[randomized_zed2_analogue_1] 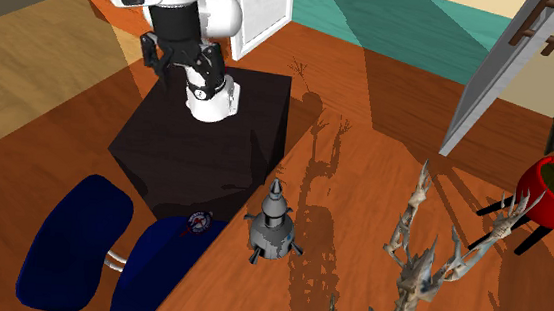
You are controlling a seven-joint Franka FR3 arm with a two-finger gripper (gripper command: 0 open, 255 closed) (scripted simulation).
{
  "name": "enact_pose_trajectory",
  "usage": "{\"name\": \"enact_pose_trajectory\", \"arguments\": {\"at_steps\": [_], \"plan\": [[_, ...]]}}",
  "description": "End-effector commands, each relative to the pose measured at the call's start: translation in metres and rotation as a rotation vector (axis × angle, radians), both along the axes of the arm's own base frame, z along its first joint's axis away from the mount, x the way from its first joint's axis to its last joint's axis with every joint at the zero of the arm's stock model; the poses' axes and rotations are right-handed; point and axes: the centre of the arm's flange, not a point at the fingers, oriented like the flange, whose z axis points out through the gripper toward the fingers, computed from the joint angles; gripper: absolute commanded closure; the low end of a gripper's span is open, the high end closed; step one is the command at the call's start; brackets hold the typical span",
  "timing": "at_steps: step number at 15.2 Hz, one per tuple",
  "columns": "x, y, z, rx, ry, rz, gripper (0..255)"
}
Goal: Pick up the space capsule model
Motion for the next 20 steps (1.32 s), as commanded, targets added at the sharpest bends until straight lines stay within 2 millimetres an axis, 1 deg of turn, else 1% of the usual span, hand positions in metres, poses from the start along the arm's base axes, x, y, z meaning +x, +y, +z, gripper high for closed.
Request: {"name": "enact_pose_trajectory", "arguments": {"at_steps": [1, 5, 10, 14, 19, 20], "plan": [[-0.004, 0.021, -0.017, 0.0, -0.064, -0.009, 0], [-0.007, 0.062, -0.054, -0.005, -0.18, -0.021, 0], [-0.004, 0.113, -0.1, -0.012, -0.327, -0.037, 0], [0.005, 0.154, -0.136, -0.016, -0.444, -0.05, 0], [0.021, 0.204, -0.18, -0.023, -0.59, -0.066, 0], [0.024, 0.211, -0.186, -0.023, -0.61, -0.068, 0]]}}
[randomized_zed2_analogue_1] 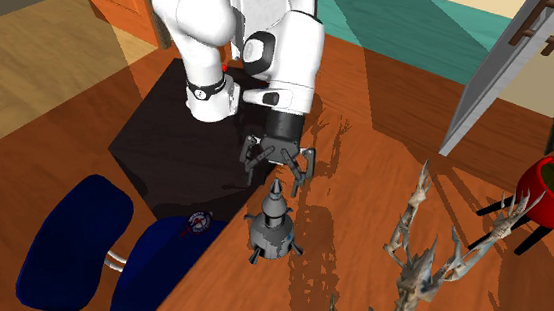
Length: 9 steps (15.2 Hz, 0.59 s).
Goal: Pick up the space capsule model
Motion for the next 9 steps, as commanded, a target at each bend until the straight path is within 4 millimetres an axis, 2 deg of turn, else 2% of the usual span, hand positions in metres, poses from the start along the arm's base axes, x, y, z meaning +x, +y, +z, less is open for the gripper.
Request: {"name": "enact_pose_trajectory", "arguments": {"at_steps": [1, 7, 9], "plan": [[0.002, 0.011, -0.017, 0.002, -0.02, -0.002, 0], [0.002, 0.011, -0.049, 0.002, -0.02, -0.002, 0], [0.002, 0.011, -0.052, 0.002, -0.02, -0.002, 0]]}}
